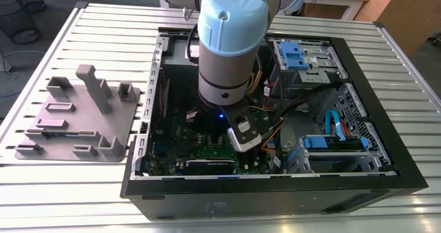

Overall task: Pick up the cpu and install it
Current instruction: 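Place the cpu into insertion slot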

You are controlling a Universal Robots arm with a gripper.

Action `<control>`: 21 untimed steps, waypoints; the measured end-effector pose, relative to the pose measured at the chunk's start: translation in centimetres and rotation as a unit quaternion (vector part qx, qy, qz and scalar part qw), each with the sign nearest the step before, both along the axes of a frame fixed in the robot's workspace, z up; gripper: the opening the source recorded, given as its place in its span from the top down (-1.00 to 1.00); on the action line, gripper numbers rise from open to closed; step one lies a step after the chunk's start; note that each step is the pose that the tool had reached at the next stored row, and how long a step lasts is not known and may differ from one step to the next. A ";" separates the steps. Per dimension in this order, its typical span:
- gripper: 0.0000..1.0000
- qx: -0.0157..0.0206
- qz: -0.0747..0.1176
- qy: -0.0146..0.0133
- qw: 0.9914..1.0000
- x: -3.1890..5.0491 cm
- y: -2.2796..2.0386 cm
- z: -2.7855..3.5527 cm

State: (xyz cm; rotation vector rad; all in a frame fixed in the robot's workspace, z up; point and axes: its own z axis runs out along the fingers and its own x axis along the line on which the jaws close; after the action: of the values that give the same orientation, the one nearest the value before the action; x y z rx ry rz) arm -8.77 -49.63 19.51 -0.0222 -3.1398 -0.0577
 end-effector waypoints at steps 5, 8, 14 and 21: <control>0.79 0.000 0.000 0.000 1.000 0.00 -0.01 -0.09; 0.79 0.000 0.000 0.000 1.000 -0.01 -0.02 -0.17; 0.79 0.000 0.000 0.000 1.000 0.00 -0.01 -0.22; 0.79 0.000 0.000 0.000 1.000 0.00 -0.01 -0.25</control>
State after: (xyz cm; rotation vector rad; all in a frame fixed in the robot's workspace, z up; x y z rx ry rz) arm -8.77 -49.64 19.26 -0.0226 -3.1398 -0.0577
